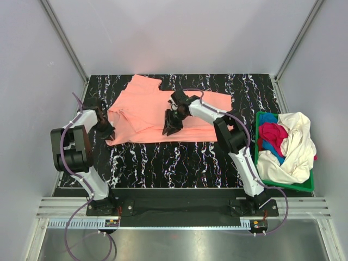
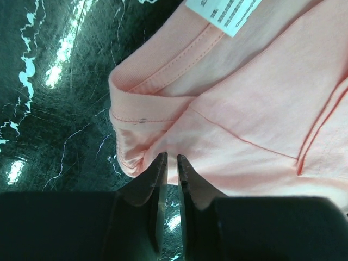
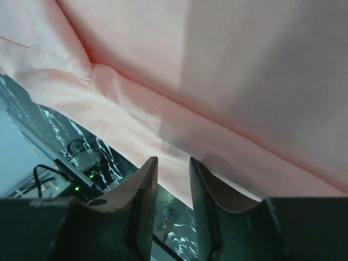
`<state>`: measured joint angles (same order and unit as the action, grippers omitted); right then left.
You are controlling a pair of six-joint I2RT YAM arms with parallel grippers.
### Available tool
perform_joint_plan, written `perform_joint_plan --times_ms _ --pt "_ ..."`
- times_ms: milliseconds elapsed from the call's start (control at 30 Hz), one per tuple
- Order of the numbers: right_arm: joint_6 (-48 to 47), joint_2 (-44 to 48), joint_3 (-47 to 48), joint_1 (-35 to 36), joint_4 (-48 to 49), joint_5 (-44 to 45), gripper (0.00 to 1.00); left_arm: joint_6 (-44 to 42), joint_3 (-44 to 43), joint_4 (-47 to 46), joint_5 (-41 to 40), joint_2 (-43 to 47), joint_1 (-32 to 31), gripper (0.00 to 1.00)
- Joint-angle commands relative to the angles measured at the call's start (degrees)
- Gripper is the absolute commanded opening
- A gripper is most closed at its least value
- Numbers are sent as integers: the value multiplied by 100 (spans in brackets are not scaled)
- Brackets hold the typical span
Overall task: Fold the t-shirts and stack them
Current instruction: Fold the tshirt
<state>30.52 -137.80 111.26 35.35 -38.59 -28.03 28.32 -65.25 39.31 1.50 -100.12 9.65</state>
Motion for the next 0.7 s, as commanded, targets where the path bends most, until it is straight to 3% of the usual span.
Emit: perform_joint_plan --times_ms 0,333,500,633,667 --pt "32 -221 369 -151 141 272 38 -10 83 -99 26 212 -24 18" --pt "-81 -863 2188 -881 -728 738 40 -63 -13 68 -141 352 -25 17" --pt "-424 -13 1540 -916 -729 765 44 -72 -180 130 -186 554 -51 19" --pt "-565 613 793 -951 -886 886 47 -2 -225 51 87 598 -182 35" --pt "-591 718 505 -960 -896 922 47 51 -216 -2 183 572 -183 36"
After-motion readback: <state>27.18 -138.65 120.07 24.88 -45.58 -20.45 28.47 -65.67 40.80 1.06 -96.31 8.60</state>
